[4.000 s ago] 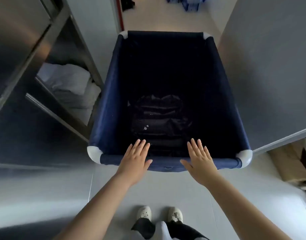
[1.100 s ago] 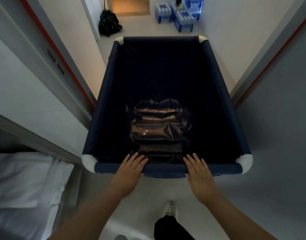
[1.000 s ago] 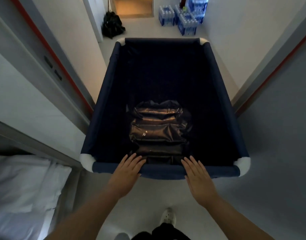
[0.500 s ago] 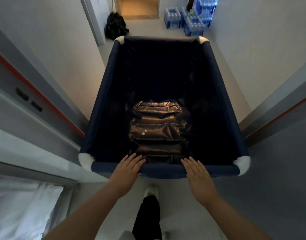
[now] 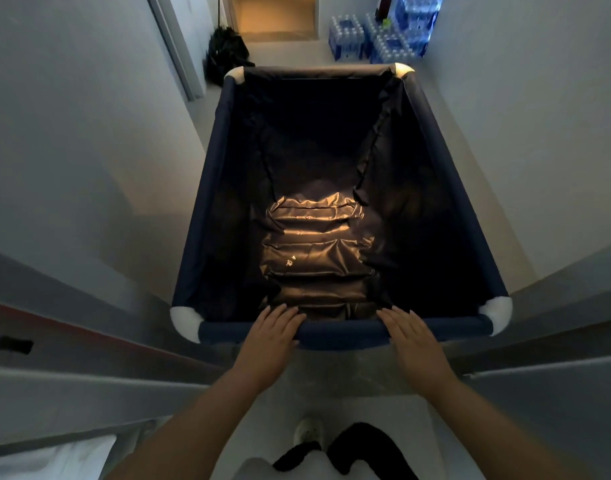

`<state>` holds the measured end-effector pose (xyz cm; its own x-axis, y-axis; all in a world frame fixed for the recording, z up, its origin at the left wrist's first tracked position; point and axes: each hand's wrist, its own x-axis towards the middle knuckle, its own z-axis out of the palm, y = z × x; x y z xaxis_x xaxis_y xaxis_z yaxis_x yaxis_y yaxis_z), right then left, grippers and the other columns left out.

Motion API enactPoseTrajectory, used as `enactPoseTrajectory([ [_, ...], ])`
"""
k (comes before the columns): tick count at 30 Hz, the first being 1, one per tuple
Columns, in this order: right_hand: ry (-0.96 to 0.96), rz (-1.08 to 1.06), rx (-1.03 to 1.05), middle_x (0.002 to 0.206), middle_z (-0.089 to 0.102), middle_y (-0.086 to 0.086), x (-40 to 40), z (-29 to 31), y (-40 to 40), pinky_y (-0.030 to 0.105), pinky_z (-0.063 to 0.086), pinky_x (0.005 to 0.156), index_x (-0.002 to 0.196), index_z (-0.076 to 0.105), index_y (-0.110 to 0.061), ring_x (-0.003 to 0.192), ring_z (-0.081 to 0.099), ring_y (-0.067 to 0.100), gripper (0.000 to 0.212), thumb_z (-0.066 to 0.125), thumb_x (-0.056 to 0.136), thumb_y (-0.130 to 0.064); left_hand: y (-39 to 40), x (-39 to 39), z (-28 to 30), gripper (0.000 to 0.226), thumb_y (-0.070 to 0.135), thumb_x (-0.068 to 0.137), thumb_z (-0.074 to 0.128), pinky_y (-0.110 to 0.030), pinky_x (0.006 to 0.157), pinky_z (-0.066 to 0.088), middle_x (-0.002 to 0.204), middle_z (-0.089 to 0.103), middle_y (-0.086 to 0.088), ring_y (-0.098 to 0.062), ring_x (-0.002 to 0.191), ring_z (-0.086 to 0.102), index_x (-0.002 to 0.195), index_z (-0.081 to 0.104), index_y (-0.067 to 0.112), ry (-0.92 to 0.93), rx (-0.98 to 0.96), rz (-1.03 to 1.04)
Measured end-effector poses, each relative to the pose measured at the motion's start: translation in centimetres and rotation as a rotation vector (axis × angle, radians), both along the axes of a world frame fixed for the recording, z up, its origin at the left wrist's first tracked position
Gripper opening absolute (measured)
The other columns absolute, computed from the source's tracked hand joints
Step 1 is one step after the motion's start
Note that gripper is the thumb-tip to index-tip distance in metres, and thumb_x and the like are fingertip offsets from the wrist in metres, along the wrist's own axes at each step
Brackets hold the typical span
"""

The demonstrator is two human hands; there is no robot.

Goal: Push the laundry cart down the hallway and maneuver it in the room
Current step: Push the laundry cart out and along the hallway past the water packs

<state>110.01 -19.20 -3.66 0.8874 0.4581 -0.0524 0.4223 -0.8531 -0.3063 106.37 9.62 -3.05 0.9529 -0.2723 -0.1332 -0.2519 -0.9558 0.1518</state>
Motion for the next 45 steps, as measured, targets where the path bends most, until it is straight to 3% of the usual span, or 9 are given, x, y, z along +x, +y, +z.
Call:
enactPoseTrajectory([
  [3, 0.015, 0.013, -0.017, 0.137, 0.052, 0.009, 3.7, 0.3, 0.4, 0.026, 0.001, 0.113, 0.137, 0.043, -0.007, 0.131, 0.040, 0.025, 0.066, 0.063, 0.076, 0.007, 0.4, 3.6, 0.0, 0.050, 0.025, 0.093, 0.051, -0.040, 0.115, 0.013, 0.146, 0.041, -0.004, -0.022, 0.137, 0.030, 0.140, 0.037, 0.016, -0.031, -0.021, 0.016],
  [7, -0.003, 0.046, -0.029, 0.137, 0.051, 0.007, 9.1, 0.2, 1.0, 0.029, 0.006, 0.114, 0.135, 0.045, -0.008, 0.132, 0.040, 0.024, 0.067, 0.066, 0.073, 0.008, 0.9, 8.2, 0.1, 0.053, 0.022, 0.074, 0.076, -0.045, 0.102, 0.039, 0.122, 0.064, -0.004, -0.023, 0.115, 0.057, 0.124, 0.057, 0.013, -0.111, -0.019, 0.016],
  [13, -0.020, 0.119, 0.023, 0.137, 0.051, 0.009, 18.3, -0.1, 1.6, 0.032, 0.011, 0.113, 0.134, 0.046, -0.007, 0.133, 0.038, 0.025, 0.058, 0.062, 0.080, 0.005, 1.4, 16.1, 0.1, 0.060, 0.021, 0.060, 0.086, -0.041, 0.089, 0.050, 0.109, 0.069, -0.002, -0.020, 0.100, 0.065, 0.114, 0.063, 0.013, -0.173, -0.045, 0.062],
  [19, 0.001, 0.187, -0.015, 0.150, 0.033, 0.001, 27.4, -0.4, 2.1, 0.032, 0.004, 0.118, 0.145, 0.029, -0.017, 0.141, 0.018, 0.016, 0.060, 0.047, 0.089, -0.001, 1.7, 23.6, 0.5, 0.056, 0.020, 0.069, 0.080, -0.040, 0.093, 0.048, 0.112, 0.067, -0.004, -0.021, 0.103, 0.063, 0.120, 0.059, 0.012, -0.185, -0.028, 0.152],
  [32, -0.041, 0.299, -0.057, 0.137, 0.051, 0.008, 45.2, -0.7, 4.7, 0.038, 0.018, 0.114, 0.137, 0.040, -0.014, 0.132, 0.039, 0.024, 0.063, 0.061, 0.081, 0.003, 2.2, 36.8, 0.3, 0.044, 0.021, 0.090, 0.056, -0.038, 0.103, 0.036, 0.124, 0.058, -0.007, -0.025, 0.113, 0.052, 0.133, 0.046, 0.013, -0.109, -0.087, 0.353],
  [40, -0.073, 0.361, -0.035, 0.136, 0.052, 0.005, 51.7, -0.2, 5.9, 0.036, 0.017, 0.113, 0.136, 0.042, -0.015, 0.130, 0.041, 0.024, 0.057, 0.057, 0.083, 0.002, 2.0, 41.2, 0.1, 0.048, 0.018, 0.075, 0.074, -0.037, 0.093, 0.047, 0.108, 0.067, -0.007, -0.024, 0.098, 0.062, 0.120, 0.058, 0.010, -0.165, -0.104, 0.398],
  [45, -0.070, 0.385, 0.002, 0.134, 0.054, 0.005, 54.7, 0.1, 5.7, 0.037, 0.018, 0.112, 0.133, 0.045, -0.015, 0.128, 0.044, 0.024, 0.057, 0.059, 0.081, 0.003, 1.1, 43.3, -0.6, 0.047, 0.026, 0.095, 0.046, -0.034, 0.110, 0.025, 0.134, 0.049, -0.003, -0.021, 0.123, 0.042, 0.139, 0.035, 0.016, -0.090, -0.110, 0.450],
])
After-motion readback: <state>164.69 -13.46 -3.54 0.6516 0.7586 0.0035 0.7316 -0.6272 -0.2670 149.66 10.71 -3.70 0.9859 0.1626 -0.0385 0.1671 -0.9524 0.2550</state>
